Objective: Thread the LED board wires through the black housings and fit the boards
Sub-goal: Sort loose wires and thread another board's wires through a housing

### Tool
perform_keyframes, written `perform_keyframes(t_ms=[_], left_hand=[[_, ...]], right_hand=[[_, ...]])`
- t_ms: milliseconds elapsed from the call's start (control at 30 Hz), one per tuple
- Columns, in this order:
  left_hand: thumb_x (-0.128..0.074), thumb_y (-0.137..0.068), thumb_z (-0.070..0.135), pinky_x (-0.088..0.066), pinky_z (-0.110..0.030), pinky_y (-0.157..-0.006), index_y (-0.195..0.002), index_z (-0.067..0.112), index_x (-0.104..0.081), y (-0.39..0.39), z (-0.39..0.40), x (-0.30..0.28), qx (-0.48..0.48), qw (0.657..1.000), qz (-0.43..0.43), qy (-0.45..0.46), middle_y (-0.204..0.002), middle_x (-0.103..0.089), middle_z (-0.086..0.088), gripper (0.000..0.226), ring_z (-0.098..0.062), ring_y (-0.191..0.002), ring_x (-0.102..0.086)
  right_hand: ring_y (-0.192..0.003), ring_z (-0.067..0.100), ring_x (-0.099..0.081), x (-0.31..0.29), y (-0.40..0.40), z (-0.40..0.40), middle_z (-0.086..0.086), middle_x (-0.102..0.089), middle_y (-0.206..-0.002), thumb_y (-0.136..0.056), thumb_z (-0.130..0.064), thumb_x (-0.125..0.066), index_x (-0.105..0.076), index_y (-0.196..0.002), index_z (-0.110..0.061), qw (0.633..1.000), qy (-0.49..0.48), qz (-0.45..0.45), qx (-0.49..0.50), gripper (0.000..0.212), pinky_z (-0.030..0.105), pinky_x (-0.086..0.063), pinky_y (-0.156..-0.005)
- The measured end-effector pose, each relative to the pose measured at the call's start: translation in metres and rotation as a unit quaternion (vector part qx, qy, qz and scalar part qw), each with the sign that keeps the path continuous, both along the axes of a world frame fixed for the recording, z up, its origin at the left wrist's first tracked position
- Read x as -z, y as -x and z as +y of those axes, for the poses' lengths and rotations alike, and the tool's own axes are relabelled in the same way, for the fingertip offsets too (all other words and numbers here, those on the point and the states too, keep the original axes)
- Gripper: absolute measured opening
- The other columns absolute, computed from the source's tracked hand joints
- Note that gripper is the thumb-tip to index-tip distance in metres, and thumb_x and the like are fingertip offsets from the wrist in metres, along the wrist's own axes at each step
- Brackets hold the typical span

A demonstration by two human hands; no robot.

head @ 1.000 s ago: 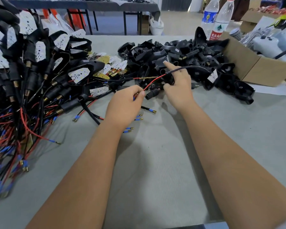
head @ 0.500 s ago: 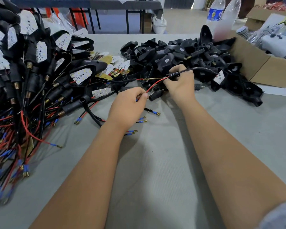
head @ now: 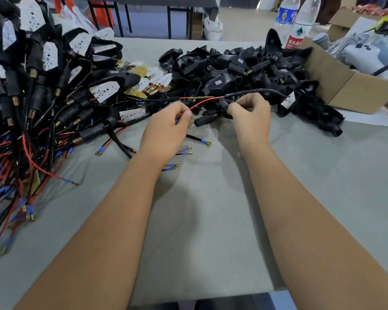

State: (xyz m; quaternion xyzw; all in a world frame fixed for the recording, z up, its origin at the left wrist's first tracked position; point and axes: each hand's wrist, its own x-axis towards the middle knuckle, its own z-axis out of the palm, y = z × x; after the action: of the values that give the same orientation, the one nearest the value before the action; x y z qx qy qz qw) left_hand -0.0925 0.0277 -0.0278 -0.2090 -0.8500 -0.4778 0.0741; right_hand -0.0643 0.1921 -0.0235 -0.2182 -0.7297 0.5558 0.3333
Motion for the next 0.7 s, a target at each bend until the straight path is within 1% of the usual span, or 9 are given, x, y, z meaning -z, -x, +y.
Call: perform_keyframes(t_ms=[100,167,233,367,433,500,567,633,700], left_hand=[[-0.047,-0.097,0.025,-0.053,-0.047,-0.087,-0.085,0.023,-0.063,-0.001,0.002,-0.001,0.010,0.999,-0.019,-0.042,-0.088,-0.070,0.002,0.020,-0.021,-0.087,-0.066],[-0.047,-0.098,0.023,-0.055,-0.039,-0.080,-0.083,0.023,-0.063,-0.003,0.005,-0.003,0.024,0.996,-0.037,-0.082,-0.088,-0.071,0.000,0.022,-0.018,-0.080,-0.067],[-0.046,-0.100,0.020,-0.053,-0.030,-0.070,-0.081,0.026,-0.060,-0.006,0.008,-0.005,0.040,0.990,-0.061,-0.122,-0.087,-0.070,-0.001,0.024,-0.011,-0.072,-0.065],[-0.042,-0.101,0.023,-0.057,-0.029,-0.062,-0.078,0.025,-0.052,-0.003,0.006,-0.008,0.022,0.972,-0.132,-0.193,-0.087,-0.061,-0.009,0.025,-0.024,-0.081,-0.068],[-0.044,-0.100,0.023,-0.059,-0.030,-0.063,-0.075,0.024,-0.053,0.001,0.002,-0.009,0.005,0.954,-0.179,-0.240,-0.087,-0.057,-0.003,0.026,-0.023,-0.086,-0.065],[-0.047,-0.098,0.022,-0.059,-0.029,-0.065,-0.073,0.025,-0.056,0.004,0.001,-0.008,0.001,0.953,-0.189,-0.235,-0.088,-0.055,-0.001,0.026,-0.018,-0.088,-0.061],[-0.052,-0.097,0.022,-0.056,-0.024,-0.061,-0.075,0.026,-0.057,0.004,0.003,-0.005,0.013,0.967,-0.160,-0.199,-0.083,-0.054,0.003,0.023,-0.008,-0.080,-0.058],[-0.058,-0.094,0.019,-0.054,-0.022,-0.058,-0.078,0.028,-0.060,0.003,0.004,-0.002,0.020,0.981,-0.115,-0.158,-0.078,-0.056,0.007,0.018,-0.003,-0.071,-0.055],[-0.062,-0.089,0.013,-0.053,-0.019,-0.065,-0.085,0.028,-0.065,0.003,0.005,0.000,0.021,0.991,-0.064,-0.112,-0.083,-0.063,0.008,0.015,-0.003,-0.073,-0.057]], right_hand=[[-0.066,0.003,-0.045,-0.001,-0.006,-0.009,0.010,-0.056,-0.098,-0.072,-0.016,-0.065,-0.051,-0.063,-0.021,0.999,0.022,0.006,-0.023,0.017,0.015,-0.037,-0.063],[-0.071,0.012,-0.045,-0.003,-0.008,-0.018,0.002,-0.051,-0.077,-0.074,-0.016,-0.063,-0.048,-0.059,-0.020,0.998,0.046,0.020,-0.038,0.022,0.025,-0.037,-0.066],[-0.067,0.018,-0.045,-0.005,-0.010,-0.027,-0.003,-0.048,-0.061,-0.080,-0.018,-0.065,-0.052,-0.059,-0.018,0.994,0.062,0.033,-0.082,0.025,0.030,-0.037,-0.061],[-0.062,0.020,-0.054,-0.006,-0.011,-0.035,0.007,-0.068,-0.080,-0.093,-0.032,-0.058,-0.069,-0.071,-0.013,0.979,0.089,0.001,-0.186,0.031,0.027,-0.043,-0.053],[-0.056,0.015,-0.056,-0.006,-0.010,-0.035,0.002,-0.069,-0.073,-0.096,-0.031,-0.054,-0.071,-0.076,-0.011,0.972,0.086,-0.028,-0.217,0.033,0.021,-0.042,-0.049],[-0.060,0.011,-0.057,-0.006,-0.009,-0.038,-0.001,-0.068,-0.072,-0.096,-0.028,-0.054,-0.071,-0.079,-0.015,0.971,0.046,-0.055,-0.229,0.027,0.021,-0.042,-0.056],[-0.061,0.010,-0.057,-0.005,-0.008,-0.039,0.001,-0.067,-0.074,-0.096,-0.024,-0.055,-0.069,-0.084,-0.017,0.972,0.026,-0.064,-0.227,0.019,0.023,-0.042,-0.058],[-0.051,0.010,-0.055,-0.006,-0.009,-0.038,0.002,-0.065,-0.068,-0.095,-0.021,-0.056,-0.065,-0.096,-0.015,0.969,0.071,-0.046,-0.233,0.010,0.020,-0.042,-0.049],[-0.044,0.010,-0.049,-0.008,-0.008,-0.034,0.002,-0.061,-0.063,-0.094,-0.018,-0.058,-0.062,-0.102,-0.016,0.963,0.137,-0.016,-0.232,0.009,0.019,-0.036,-0.044]])
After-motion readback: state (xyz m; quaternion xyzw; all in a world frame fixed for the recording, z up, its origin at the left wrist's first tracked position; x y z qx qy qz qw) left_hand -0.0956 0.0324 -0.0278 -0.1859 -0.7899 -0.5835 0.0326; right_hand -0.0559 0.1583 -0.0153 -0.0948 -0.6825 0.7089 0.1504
